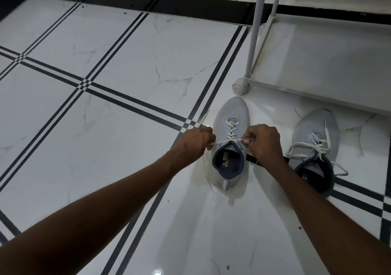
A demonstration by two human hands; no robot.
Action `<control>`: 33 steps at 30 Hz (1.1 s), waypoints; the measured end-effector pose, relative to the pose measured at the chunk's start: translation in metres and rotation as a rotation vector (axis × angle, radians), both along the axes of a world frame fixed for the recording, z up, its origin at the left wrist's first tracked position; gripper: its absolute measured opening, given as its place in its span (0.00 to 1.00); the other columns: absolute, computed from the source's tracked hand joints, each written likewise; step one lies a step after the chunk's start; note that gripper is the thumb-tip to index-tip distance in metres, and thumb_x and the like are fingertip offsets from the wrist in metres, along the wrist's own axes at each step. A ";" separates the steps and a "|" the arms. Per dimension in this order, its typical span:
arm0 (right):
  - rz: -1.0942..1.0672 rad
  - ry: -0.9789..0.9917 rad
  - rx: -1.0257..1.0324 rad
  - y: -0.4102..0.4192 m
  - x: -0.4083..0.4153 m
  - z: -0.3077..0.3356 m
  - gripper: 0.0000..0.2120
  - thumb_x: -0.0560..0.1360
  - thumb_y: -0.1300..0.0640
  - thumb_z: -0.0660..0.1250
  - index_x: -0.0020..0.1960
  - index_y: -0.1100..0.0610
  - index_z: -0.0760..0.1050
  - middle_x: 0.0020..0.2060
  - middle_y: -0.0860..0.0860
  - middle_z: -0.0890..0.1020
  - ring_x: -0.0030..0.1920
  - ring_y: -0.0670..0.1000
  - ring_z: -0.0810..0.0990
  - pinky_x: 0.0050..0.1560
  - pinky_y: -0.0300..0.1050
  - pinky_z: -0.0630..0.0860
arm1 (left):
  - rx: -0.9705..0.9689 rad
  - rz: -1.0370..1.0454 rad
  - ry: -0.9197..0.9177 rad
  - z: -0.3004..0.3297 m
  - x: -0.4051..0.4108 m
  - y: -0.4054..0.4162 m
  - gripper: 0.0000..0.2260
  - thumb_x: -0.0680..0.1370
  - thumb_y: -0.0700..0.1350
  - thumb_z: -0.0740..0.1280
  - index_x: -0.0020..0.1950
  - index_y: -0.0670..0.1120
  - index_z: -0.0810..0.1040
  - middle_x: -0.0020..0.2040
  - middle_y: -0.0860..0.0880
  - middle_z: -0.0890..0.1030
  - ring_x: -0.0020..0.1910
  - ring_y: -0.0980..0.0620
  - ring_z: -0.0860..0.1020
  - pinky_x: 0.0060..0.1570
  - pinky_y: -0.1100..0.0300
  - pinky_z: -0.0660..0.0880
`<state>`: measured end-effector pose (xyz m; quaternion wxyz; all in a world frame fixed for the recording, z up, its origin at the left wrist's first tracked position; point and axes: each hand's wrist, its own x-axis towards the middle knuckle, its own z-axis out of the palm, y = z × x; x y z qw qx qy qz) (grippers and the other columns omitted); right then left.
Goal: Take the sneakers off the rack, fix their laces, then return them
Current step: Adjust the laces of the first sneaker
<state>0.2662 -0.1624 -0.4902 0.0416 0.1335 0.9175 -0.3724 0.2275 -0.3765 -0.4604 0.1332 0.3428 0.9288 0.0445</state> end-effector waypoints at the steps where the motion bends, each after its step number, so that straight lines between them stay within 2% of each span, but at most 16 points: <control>1: 0.003 0.003 0.013 0.001 0.000 -0.001 0.07 0.66 0.65 0.77 0.35 0.54 0.83 0.34 0.53 0.83 0.36 0.52 0.79 0.37 0.42 0.72 | -0.001 -0.002 0.012 0.002 0.002 -0.001 0.12 0.72 0.31 0.60 0.42 0.45 0.79 0.45 0.48 0.77 0.44 0.48 0.77 0.36 0.59 0.64; 5: 0.020 -0.002 0.054 0.004 0.002 -0.009 0.08 0.65 0.65 0.76 0.35 0.53 0.82 0.38 0.53 0.82 0.38 0.54 0.79 0.37 0.43 0.72 | -0.031 0.004 0.043 -0.002 0.008 -0.007 0.10 0.76 0.35 0.60 0.40 0.45 0.77 0.44 0.47 0.77 0.42 0.48 0.76 0.37 0.58 0.63; 8: 0.061 -0.003 0.086 0.010 0.009 -0.015 0.09 0.65 0.64 0.74 0.33 0.51 0.80 0.35 0.53 0.82 0.38 0.56 0.80 0.37 0.46 0.75 | -0.020 -0.012 0.022 -0.009 0.016 -0.014 0.10 0.75 0.36 0.59 0.37 0.48 0.71 0.41 0.47 0.77 0.39 0.48 0.75 0.36 0.58 0.62; 12: 0.091 -0.039 0.106 0.013 0.008 -0.012 0.07 0.65 0.64 0.76 0.34 0.52 0.82 0.36 0.54 0.82 0.39 0.56 0.81 0.40 0.46 0.77 | -0.020 0.018 -0.074 -0.016 0.014 -0.016 0.10 0.73 0.34 0.60 0.38 0.45 0.77 0.41 0.46 0.78 0.39 0.49 0.75 0.36 0.58 0.65; 14: 0.130 -0.107 0.082 0.018 0.003 -0.005 0.09 0.65 0.63 0.78 0.33 0.51 0.82 0.34 0.52 0.83 0.38 0.55 0.83 0.40 0.43 0.77 | 0.031 0.083 -0.160 -0.017 0.005 -0.018 0.12 0.73 0.32 0.62 0.40 0.46 0.81 0.41 0.49 0.81 0.39 0.50 0.78 0.38 0.58 0.71; 16: 0.185 -0.236 -0.004 0.026 -0.004 0.009 0.07 0.66 0.62 0.78 0.33 0.54 0.82 0.29 0.52 0.84 0.30 0.52 0.85 0.36 0.39 0.77 | 0.125 0.172 -0.308 -0.012 -0.004 -0.020 0.10 0.74 0.34 0.67 0.42 0.47 0.85 0.35 0.55 0.82 0.35 0.55 0.79 0.38 0.62 0.74; 17: 0.211 -0.290 -0.047 0.030 -0.007 0.018 0.06 0.67 0.62 0.78 0.33 0.56 0.83 0.27 0.53 0.84 0.27 0.52 0.83 0.34 0.39 0.78 | 0.175 0.231 -0.440 -0.007 -0.008 -0.021 0.08 0.76 0.37 0.68 0.44 0.47 0.85 0.32 0.56 0.81 0.34 0.56 0.78 0.38 0.66 0.74; 19: 0.251 -0.388 -0.152 0.035 -0.014 0.035 0.05 0.70 0.62 0.76 0.36 0.59 0.84 0.29 0.57 0.85 0.24 0.51 0.81 0.30 0.41 0.79 | 0.301 0.344 -0.771 0.007 -0.016 -0.024 0.05 0.77 0.39 0.70 0.47 0.46 0.85 0.37 0.52 0.83 0.38 0.56 0.79 0.42 0.66 0.77; 21: 0.307 -0.504 -0.298 0.038 -0.020 0.050 0.04 0.73 0.64 0.73 0.40 0.63 0.84 0.36 0.59 0.86 0.25 0.50 0.78 0.28 0.40 0.78 | 0.419 0.404 -0.989 0.022 -0.024 -0.030 0.06 0.77 0.39 0.69 0.45 0.47 0.85 0.45 0.46 0.83 0.45 0.53 0.80 0.51 0.58 0.79; 23: 0.372 -0.540 -0.352 0.043 -0.026 0.064 0.04 0.74 0.65 0.72 0.43 0.64 0.84 0.39 0.59 0.87 0.28 0.49 0.77 0.28 0.38 0.77 | 0.509 0.420 -1.058 0.036 -0.031 -0.035 0.09 0.78 0.39 0.68 0.42 0.50 0.84 0.50 0.43 0.83 0.50 0.50 0.81 0.58 0.53 0.77; 26: 0.409 -0.442 -0.430 0.047 -0.027 0.076 0.04 0.74 0.63 0.72 0.45 0.63 0.85 0.34 0.52 0.85 0.33 0.49 0.78 0.31 0.35 0.76 | 0.710 0.440 -1.096 0.048 -0.036 -0.035 0.08 0.79 0.40 0.66 0.43 0.48 0.84 0.52 0.44 0.83 0.58 0.44 0.80 0.61 0.51 0.75; 29: 0.360 -0.359 -0.696 0.039 -0.020 0.070 0.04 0.75 0.65 0.71 0.45 0.65 0.83 0.46 0.56 0.87 0.40 0.51 0.80 0.37 0.35 0.78 | 0.851 0.482 -1.160 0.049 -0.038 -0.021 0.07 0.80 0.38 0.65 0.48 0.43 0.83 0.61 0.43 0.82 0.65 0.44 0.78 0.61 0.55 0.76; 31: 0.234 -0.318 -0.883 0.029 -0.014 0.060 0.06 0.76 0.66 0.68 0.49 0.70 0.80 0.42 0.53 0.87 0.36 0.49 0.79 0.37 0.36 0.79 | 0.892 0.505 -1.177 0.043 -0.038 -0.007 0.07 0.80 0.38 0.64 0.52 0.43 0.82 0.61 0.43 0.82 0.63 0.45 0.79 0.58 0.59 0.75; 33: 0.062 -0.238 -0.978 0.018 -0.009 0.047 0.06 0.76 0.65 0.68 0.48 0.68 0.80 0.39 0.55 0.86 0.32 0.48 0.76 0.34 0.38 0.76 | 0.908 0.539 -1.116 0.035 -0.038 0.007 0.06 0.79 0.41 0.67 0.53 0.44 0.83 0.51 0.46 0.84 0.54 0.48 0.80 0.54 0.56 0.72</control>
